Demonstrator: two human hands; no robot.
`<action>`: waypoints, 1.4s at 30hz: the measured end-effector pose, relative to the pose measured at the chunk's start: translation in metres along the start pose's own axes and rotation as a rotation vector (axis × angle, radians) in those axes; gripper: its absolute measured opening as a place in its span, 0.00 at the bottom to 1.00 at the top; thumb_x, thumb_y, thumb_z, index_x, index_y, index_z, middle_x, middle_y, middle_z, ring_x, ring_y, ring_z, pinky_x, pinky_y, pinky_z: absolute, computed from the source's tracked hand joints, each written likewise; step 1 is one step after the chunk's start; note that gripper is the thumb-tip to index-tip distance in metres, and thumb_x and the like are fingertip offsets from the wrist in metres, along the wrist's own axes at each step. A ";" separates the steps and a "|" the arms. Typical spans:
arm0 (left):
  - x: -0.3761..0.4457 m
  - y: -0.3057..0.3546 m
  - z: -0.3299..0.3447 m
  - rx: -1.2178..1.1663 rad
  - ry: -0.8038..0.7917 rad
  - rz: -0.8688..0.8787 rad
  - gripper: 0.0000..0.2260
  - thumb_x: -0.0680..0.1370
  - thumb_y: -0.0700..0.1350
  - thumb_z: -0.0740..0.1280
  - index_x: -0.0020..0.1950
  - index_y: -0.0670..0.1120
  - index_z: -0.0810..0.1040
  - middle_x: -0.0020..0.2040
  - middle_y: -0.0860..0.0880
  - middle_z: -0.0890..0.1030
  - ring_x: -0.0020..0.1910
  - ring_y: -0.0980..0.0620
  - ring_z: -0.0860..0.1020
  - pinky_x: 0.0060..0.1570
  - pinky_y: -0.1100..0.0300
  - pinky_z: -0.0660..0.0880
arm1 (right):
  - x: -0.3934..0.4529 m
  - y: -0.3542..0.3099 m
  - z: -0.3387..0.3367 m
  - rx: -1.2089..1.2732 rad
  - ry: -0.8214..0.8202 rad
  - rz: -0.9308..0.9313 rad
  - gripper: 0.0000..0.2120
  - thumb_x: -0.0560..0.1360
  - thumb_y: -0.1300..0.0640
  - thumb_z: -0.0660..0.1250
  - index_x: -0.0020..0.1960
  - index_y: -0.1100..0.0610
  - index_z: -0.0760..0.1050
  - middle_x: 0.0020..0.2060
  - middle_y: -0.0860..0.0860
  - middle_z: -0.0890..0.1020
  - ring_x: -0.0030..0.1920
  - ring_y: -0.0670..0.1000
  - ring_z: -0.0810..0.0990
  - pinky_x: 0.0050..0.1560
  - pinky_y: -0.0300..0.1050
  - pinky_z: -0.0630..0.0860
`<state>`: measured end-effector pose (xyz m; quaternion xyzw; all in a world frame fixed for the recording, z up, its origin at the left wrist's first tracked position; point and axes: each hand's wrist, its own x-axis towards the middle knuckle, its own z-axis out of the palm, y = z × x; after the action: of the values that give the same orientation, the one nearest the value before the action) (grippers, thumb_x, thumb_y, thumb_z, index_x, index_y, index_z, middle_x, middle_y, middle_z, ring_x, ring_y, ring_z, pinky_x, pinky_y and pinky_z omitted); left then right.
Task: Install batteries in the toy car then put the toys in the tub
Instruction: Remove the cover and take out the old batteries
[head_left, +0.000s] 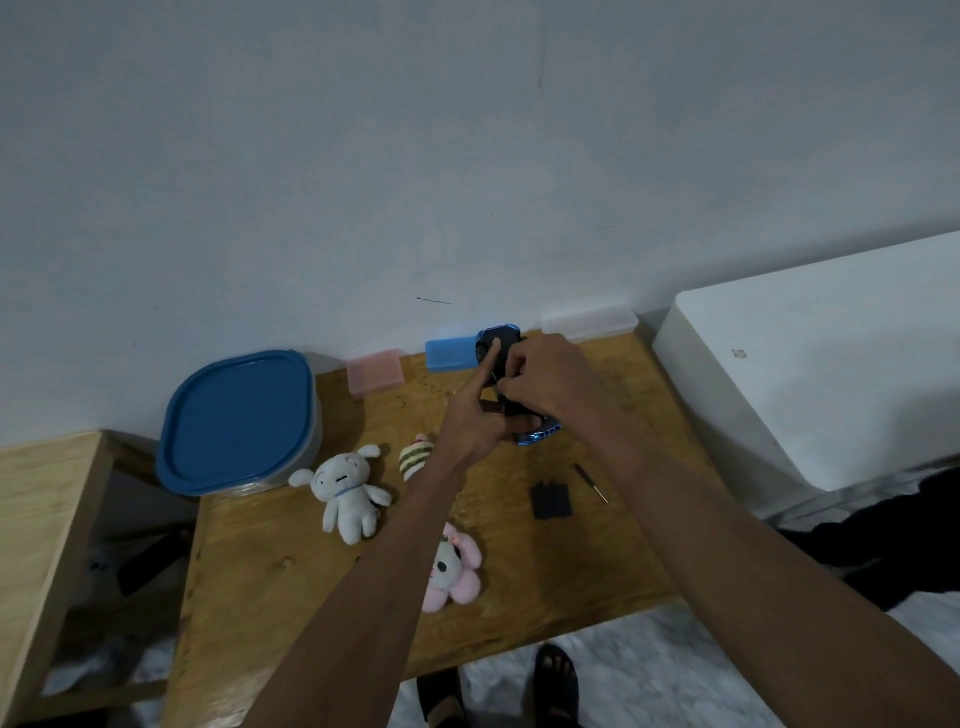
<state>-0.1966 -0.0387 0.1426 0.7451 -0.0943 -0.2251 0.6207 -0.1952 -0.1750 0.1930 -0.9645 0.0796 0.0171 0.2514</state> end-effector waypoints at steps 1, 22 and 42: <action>0.000 -0.001 0.000 0.017 0.000 0.006 0.50 0.68 0.34 0.80 0.80 0.61 0.57 0.63 0.60 0.76 0.61 0.49 0.80 0.56 0.46 0.81 | 0.000 -0.001 0.000 -0.014 0.000 0.001 0.06 0.67 0.49 0.73 0.40 0.51 0.82 0.37 0.48 0.81 0.35 0.47 0.78 0.32 0.38 0.68; 0.009 0.011 -0.010 0.139 -0.005 0.082 0.52 0.66 0.36 0.81 0.81 0.58 0.56 0.58 0.66 0.76 0.57 0.54 0.80 0.61 0.43 0.79 | 0.003 -0.013 -0.024 -0.093 0.016 -0.015 0.05 0.67 0.48 0.72 0.38 0.49 0.81 0.36 0.47 0.81 0.36 0.48 0.79 0.30 0.38 0.66; 0.002 0.016 -0.006 0.129 -0.031 0.093 0.51 0.66 0.36 0.81 0.81 0.59 0.57 0.54 0.71 0.77 0.55 0.58 0.81 0.58 0.45 0.80 | 0.000 -0.012 -0.019 -0.098 0.062 -0.004 0.05 0.67 0.51 0.70 0.36 0.53 0.78 0.32 0.49 0.80 0.33 0.51 0.78 0.29 0.39 0.67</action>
<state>-0.1893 -0.0376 0.1587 0.7748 -0.1527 -0.2009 0.5796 -0.1937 -0.1740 0.2154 -0.9758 0.0843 -0.0094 0.2015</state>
